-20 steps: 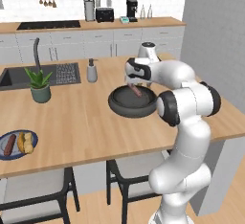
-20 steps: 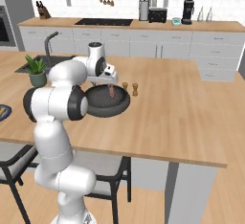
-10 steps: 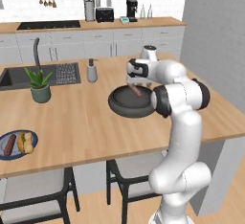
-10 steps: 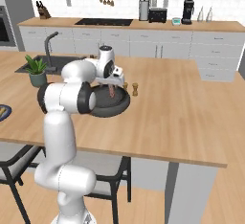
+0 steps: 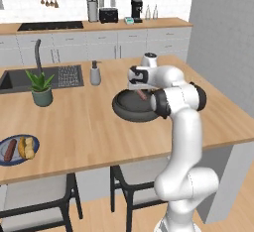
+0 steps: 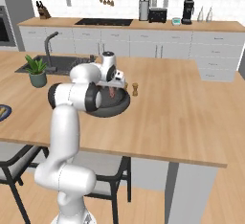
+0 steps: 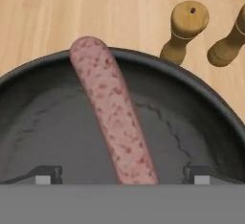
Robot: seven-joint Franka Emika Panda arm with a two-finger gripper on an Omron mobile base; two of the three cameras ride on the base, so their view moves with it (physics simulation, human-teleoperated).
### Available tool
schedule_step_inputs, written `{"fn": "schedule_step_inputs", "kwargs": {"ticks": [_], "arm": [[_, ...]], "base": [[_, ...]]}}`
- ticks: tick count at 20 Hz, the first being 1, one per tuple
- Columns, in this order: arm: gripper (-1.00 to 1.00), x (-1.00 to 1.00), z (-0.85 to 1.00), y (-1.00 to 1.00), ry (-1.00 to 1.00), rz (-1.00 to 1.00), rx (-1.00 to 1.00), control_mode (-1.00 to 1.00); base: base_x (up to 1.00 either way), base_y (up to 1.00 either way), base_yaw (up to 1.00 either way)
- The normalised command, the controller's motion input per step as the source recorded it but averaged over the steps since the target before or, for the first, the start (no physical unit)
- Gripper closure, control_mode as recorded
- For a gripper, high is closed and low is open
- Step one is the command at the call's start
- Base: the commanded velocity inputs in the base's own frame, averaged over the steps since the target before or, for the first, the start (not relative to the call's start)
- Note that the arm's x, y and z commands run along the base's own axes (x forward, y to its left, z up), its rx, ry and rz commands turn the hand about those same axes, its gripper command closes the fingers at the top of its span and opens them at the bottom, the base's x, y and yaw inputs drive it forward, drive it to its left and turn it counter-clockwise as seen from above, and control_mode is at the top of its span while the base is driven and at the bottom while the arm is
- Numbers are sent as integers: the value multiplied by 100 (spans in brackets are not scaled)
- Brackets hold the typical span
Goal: Place one bun and one sausage from the bowl on each plate.
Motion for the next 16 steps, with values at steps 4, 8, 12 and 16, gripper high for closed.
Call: {"fn": "schedule_step_inputs", "kwargs": {"ticks": [4,8,12,16], "arm": [[-100,18,-28,0,4,3,0,-100],[-100,12,-25,0,6,1,0,-100],[-100,11,-23,0,4,1,0,-100],[100,0,-13,0,2,1,0,-100]], "base": [[0,0,0],[0,0,0],[0,0,0],[0,0,0]]}}
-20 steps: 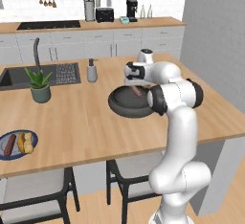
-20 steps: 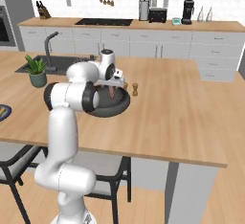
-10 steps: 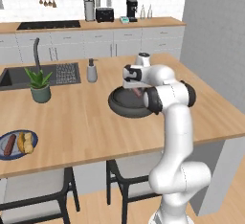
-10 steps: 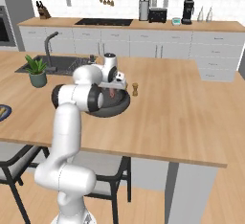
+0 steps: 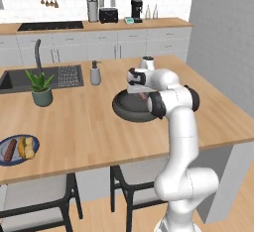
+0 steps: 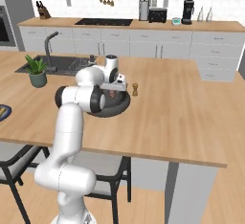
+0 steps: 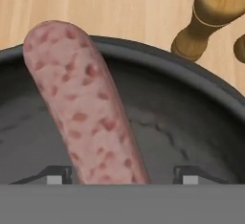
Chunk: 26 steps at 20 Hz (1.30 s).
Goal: Place one bun and one sausage from the bowl on each plate.
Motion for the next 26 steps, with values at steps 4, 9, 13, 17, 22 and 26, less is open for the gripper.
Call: {"fn": "schedule_step_inputs", "kwargs": {"ticks": [4,9,13,17,22,26], "arm": [[100,-19,-3,0,0,0,0,-100],[100,-63,8,-4,-2,0,0,-100],[100,-98,44,-8,0,0,0,-100],[100,-99,56,-8,0,0,0,-100],[100,-100,39,-1,0,-3,0,-100],[100,-99,54,0,0,-5,0,-100]], "base": [[0,0,0],[0,0,0],[0,0,0],[0,0,0],[0,0,0],[0,0,0]]}}
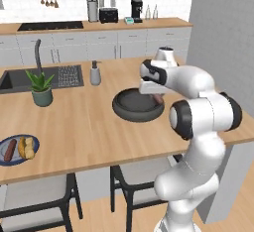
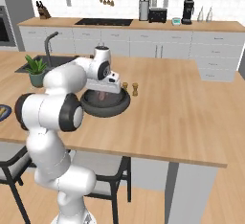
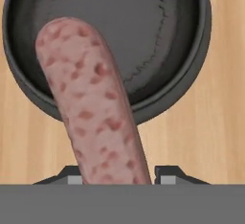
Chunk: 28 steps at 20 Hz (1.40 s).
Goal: Place one bun and one sausage from the bowl on each plate.
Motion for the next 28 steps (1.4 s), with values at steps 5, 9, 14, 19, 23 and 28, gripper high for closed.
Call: {"fn": "schedule_step_inputs", "kwargs": {"ticks": [5,9,14,19,23,28], "arm": [[100,-81,73,0,0,-6,0,-100],[100,-69,52,0,0,-4,0,-100],[100,-72,19,11,0,-6,0,-100],[100,-8,0,2,0,-2,-1,-100],[100,-9,0,-5,0,0,0,-100],[100,-11,0,0,0,0,0,-100]], "base": [[0,0,0],[0,0,0],[0,0,0],[0,0,0],[0,0,0],[0,0,0]]}}
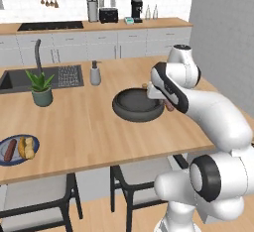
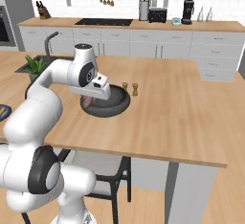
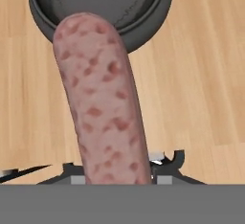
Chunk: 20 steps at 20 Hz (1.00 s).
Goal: Place one bun and one sausage from the bowl on each plate.
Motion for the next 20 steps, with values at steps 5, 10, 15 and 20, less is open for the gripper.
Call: {"fn": "schedule_step_inputs", "kwargs": {"ticks": [5,10,15,20], "arm": [[100,-39,0,-1,0,0,0,-100],[100,-24,0,0,0,0,0,-100],[100,0,0,0,0,0,0,100],[100,0,0,0,0,0,0,100]], "base": [[0,0,0],[0,0,0],[-60,16,0],[-47,99,3]]}}
